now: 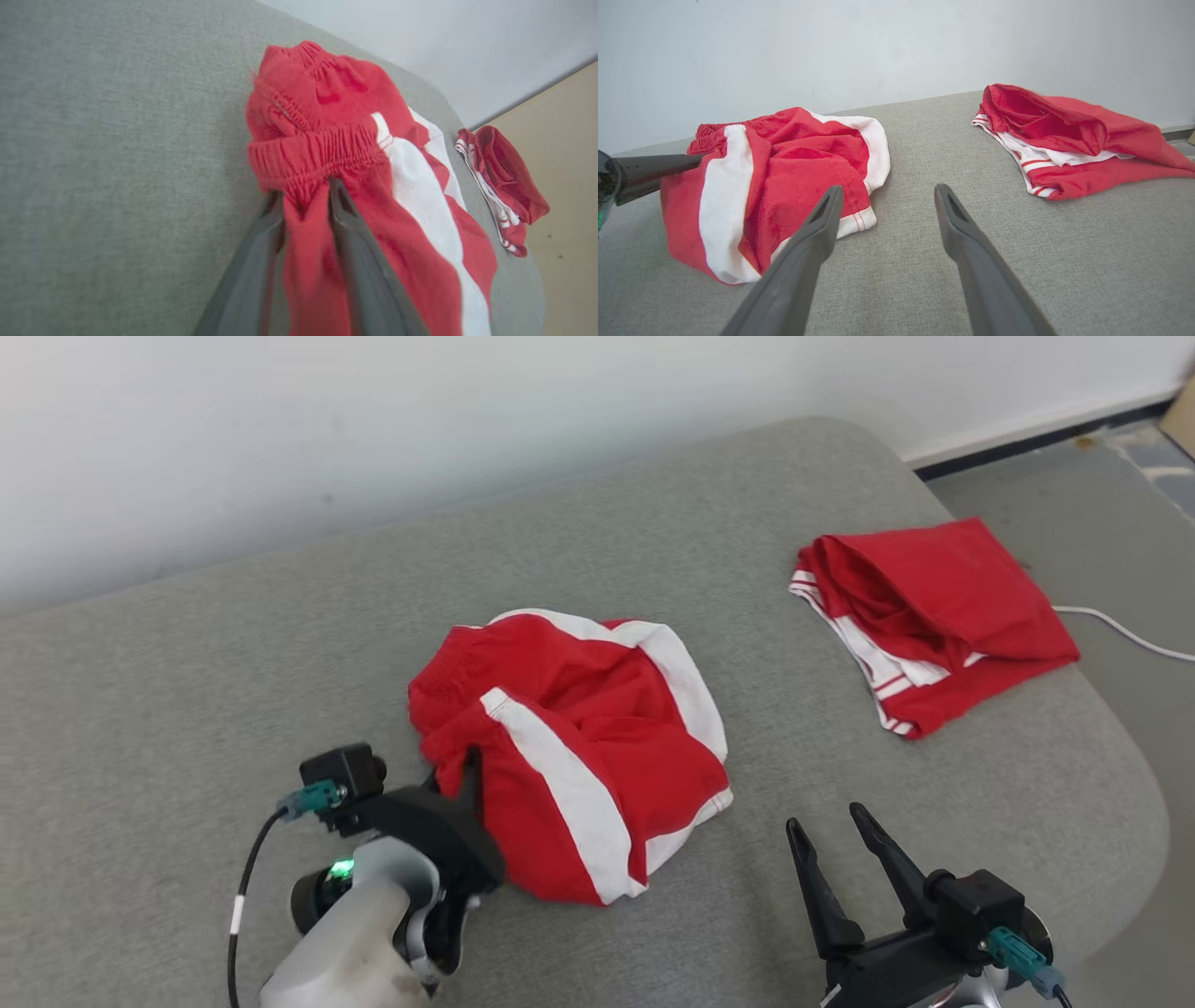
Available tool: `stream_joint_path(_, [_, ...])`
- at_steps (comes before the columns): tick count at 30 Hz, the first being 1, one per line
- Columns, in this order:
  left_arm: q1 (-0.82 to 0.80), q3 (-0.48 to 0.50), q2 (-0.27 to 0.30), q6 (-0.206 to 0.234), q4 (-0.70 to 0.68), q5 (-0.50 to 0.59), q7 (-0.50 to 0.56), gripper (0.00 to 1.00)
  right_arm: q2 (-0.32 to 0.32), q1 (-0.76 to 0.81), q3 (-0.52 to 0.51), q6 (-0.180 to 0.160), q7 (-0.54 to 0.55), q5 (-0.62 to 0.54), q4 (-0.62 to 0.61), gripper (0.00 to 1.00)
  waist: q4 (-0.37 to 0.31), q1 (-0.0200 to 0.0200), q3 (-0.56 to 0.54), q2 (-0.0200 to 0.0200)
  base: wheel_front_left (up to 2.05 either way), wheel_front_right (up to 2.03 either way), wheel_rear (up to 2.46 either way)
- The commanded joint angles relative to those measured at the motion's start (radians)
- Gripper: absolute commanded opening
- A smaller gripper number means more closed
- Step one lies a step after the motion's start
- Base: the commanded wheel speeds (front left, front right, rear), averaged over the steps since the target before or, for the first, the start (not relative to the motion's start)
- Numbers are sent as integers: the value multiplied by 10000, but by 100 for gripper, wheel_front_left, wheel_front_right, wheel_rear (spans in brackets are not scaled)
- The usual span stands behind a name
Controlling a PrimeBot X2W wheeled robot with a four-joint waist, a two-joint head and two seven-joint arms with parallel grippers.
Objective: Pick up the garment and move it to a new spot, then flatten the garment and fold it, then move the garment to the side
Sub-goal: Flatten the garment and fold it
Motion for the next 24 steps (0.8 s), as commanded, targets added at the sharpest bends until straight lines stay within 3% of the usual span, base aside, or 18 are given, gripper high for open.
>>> stream_joint_path(1, [139, -92, 137, 69, 226, 227, -92, 100, -8, 141, -43, -31, -1, -78, 0, 100, 376, 0, -196, 0, 0, 0, 0])
stream_joint_path(8, [-371, -740, 653, 98, 585, 974, 164, 100, 28, 367, -179, -31, -1, -132, 46, 100, 805, 0, -506, 0, 0, 0, 0])
stream_joint_path(12, [-955, -1182, 844, -341, 274, 1293, 744, 100, 114, 469, -68, -31, -1, -197, 109, 100, 815, 0, -665, 0, 0, 0, 0])
stream_joint_path(24, [-2144, -2638, 848, -874, 1050, 2189, 3355, 100, -28, 220, 529, -31, 0, 12, 150, 100, -539, 0, -447, 0, 0, 0, 0])
